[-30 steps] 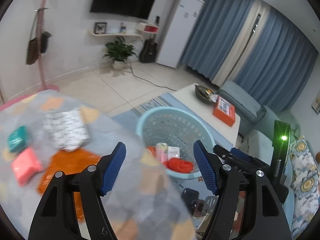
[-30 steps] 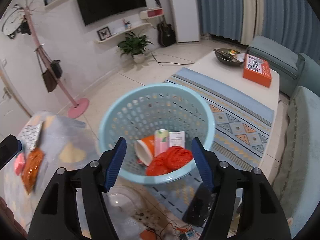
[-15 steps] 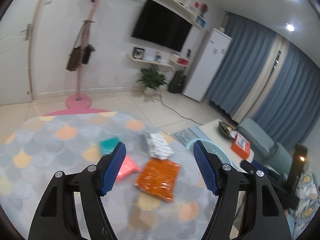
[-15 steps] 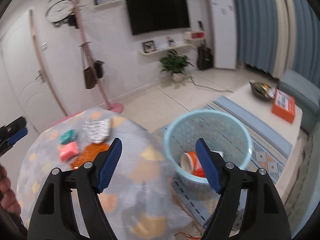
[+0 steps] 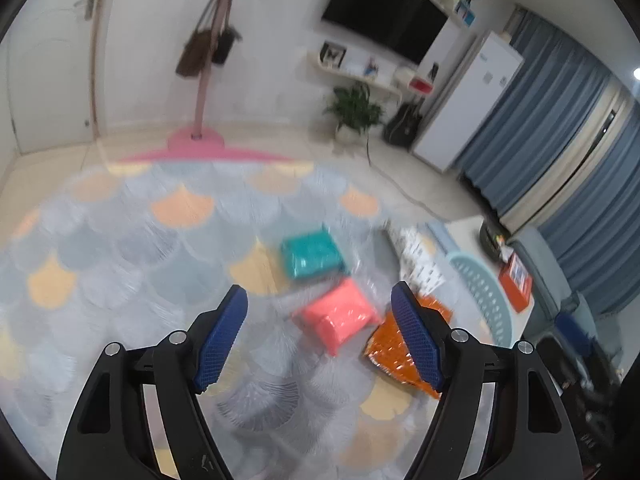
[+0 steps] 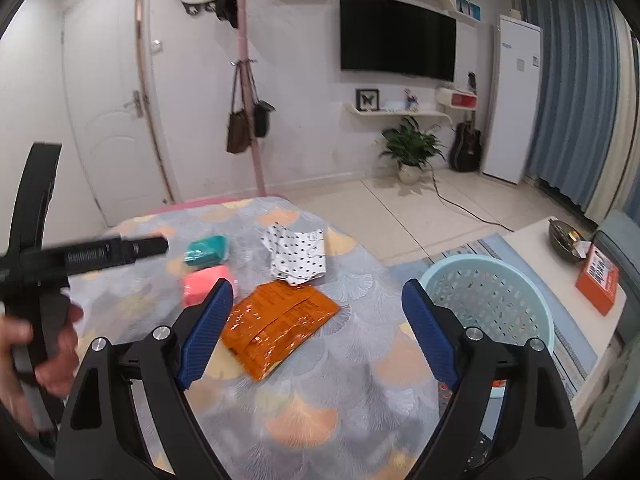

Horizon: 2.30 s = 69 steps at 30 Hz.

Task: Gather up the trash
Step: 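Move both tools back over the table toward the remaining packets, then grasp the pink packet with the left tool while the right tool grasps the white dotted paper, then carry the pink packet and dotted paper over the wastebasket and open both tools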

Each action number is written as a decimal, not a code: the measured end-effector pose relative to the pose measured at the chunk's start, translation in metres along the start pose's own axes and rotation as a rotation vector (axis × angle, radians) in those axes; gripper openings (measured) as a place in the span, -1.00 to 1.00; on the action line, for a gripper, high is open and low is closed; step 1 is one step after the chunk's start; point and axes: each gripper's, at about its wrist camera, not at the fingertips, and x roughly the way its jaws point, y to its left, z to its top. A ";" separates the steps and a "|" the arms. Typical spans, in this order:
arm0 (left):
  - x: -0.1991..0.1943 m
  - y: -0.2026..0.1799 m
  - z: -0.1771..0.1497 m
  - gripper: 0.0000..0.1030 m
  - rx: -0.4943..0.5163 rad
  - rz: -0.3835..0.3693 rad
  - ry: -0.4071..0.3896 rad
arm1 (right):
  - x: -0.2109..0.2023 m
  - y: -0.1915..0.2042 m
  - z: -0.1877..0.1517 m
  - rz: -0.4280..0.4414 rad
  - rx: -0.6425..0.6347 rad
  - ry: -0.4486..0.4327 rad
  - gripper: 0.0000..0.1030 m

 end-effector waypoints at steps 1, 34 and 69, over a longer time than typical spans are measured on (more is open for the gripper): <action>0.006 -0.001 -0.002 0.41 0.003 -0.005 0.013 | 0.007 -0.001 0.003 -0.003 0.010 0.015 0.59; 0.009 -0.012 -0.027 -0.16 0.080 -0.018 -0.101 | 0.157 0.026 0.019 0.007 -0.013 0.220 0.47; -0.019 -0.163 -0.002 -0.16 0.305 -0.235 -0.145 | 0.043 -0.155 0.026 -0.016 0.339 0.044 -0.77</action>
